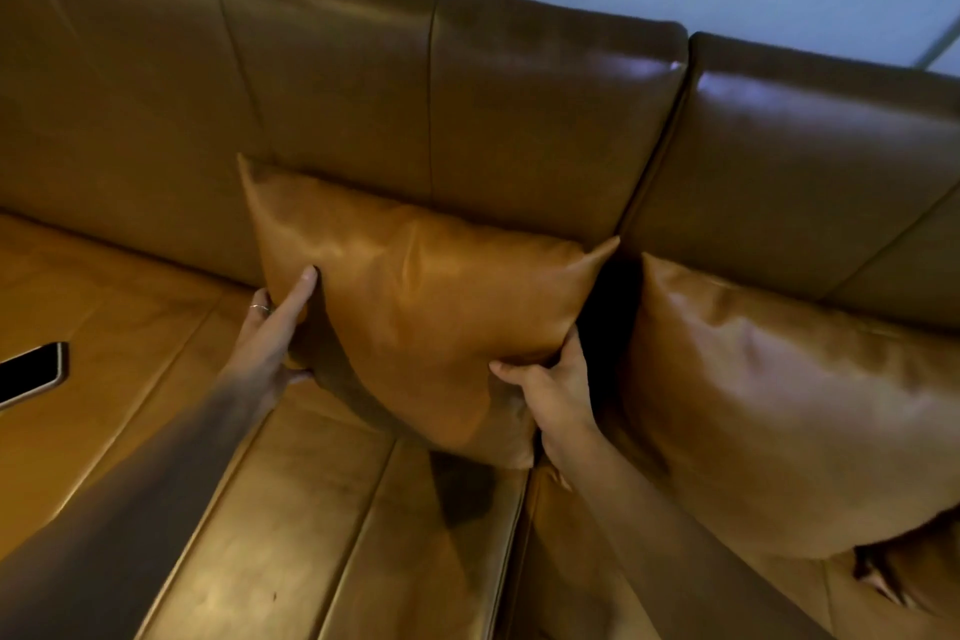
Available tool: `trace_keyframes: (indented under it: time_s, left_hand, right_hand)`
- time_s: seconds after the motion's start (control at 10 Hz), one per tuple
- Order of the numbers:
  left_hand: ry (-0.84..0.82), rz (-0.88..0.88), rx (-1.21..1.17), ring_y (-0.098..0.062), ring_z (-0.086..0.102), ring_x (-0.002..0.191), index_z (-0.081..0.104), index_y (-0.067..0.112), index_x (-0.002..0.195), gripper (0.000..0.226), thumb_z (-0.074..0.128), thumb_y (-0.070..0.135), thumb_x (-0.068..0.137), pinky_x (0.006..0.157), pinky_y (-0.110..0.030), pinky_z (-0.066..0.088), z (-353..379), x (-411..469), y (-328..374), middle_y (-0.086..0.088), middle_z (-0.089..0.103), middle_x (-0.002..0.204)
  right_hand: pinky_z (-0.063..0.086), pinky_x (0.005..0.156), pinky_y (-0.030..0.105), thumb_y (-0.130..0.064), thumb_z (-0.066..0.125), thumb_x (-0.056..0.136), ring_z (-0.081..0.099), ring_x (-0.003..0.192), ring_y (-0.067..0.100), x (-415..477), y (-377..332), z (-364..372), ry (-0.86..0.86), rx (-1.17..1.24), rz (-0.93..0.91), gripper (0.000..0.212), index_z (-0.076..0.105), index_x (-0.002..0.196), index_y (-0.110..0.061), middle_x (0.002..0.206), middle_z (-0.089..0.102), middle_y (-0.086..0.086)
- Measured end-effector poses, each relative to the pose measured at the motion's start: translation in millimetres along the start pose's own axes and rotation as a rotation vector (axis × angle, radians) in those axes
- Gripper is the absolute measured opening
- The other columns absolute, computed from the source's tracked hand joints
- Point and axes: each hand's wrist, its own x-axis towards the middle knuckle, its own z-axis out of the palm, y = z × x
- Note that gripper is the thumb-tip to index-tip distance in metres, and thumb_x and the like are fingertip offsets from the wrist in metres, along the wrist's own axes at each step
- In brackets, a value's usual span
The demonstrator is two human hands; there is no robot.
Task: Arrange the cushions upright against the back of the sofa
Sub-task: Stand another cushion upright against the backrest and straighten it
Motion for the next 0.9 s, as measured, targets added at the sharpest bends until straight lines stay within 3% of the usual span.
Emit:
trace_keyframes:
  time_s: [0.3, 0.5, 0.7, 0.8, 0.9]
  left_hand:
    - [-0.049, 0.003, -0.076, -0.035, 0.032, 0.140, 0.017, 0.040, 0.151, 0.107, 0.076, 0.061, 0.064, 0.096, -0.075, 0.036, 3.2, 16.2, -8.1, 0.000, 0.030, 0.156]
    - [-0.019, 0.017, -0.051, -0.034, 0.033, 0.139, 0.015, 0.036, 0.152, 0.090, 0.066, 0.056, 0.081, 0.093, -0.066, 0.041, 14.1, 14.8, -14.7, 0.000, 0.032, 0.155]
    - [0.113, 0.063, 0.226, -0.033, 0.042, 0.135, 0.029, 0.023, 0.150, 0.086, 0.056, 0.069, 0.082, 0.104, -0.056, 0.040, 18.0, -4.0, -16.9, -0.006, 0.042, 0.151]
    - [0.143, 0.074, 0.580, -0.035, 0.051, 0.126, 0.048, 0.014, 0.140, 0.072, 0.053, 0.064, 0.088, 0.104, -0.046, 0.041, 15.5, -23.6, -22.0, -0.010, 0.056, 0.139]
    - [0.066, 0.133, 0.739, -0.036, 0.055, 0.121, 0.059, 0.010, 0.129, 0.061, 0.055, 0.056, 0.090, 0.100, -0.044, 0.043, 18.3, -43.4, -23.1, -0.013, 0.062, 0.132]
  right_hand:
    - [0.039, 0.113, 0.051, -0.012, 0.086, 0.068, 0.048, 0.134, 0.030, 23.9, -2.3, 0.0, -0.074, -0.016, 0.044, 0.115, 0.016, 0.155, -0.039, 0.148, 0.048, 0.002]
    - [0.037, 0.114, 0.048, -0.016, 0.088, 0.068, 0.046, 0.135, 0.028, 29.6, -0.3, -0.2, -0.088, -0.073, 0.049, 0.118, 0.013, 0.157, -0.034, 0.150, 0.047, 0.002]
    - [0.040, 0.112, 0.045, -0.035, 0.084, 0.076, 0.046, 0.137, 0.034, 16.2, -9.6, -6.4, -0.088, -0.335, 0.027, 0.108, 0.013, 0.157, -0.025, 0.150, 0.046, 0.009]
    - [0.041, 0.108, 0.043, -0.046, 0.068, 0.088, 0.046, 0.136, 0.037, -4.4, -19.9, -14.4, -0.080, -0.580, -0.001, 0.089, 0.018, 0.156, -0.016, 0.150, 0.044, 0.014]
    - [0.041, 0.106, 0.043, -0.048, 0.057, 0.095, 0.046, 0.135, 0.037, -18.6, -32.8, -25.5, -0.120, -0.729, -0.045, 0.072, 0.028, 0.151, -0.014, 0.148, 0.045, 0.014]
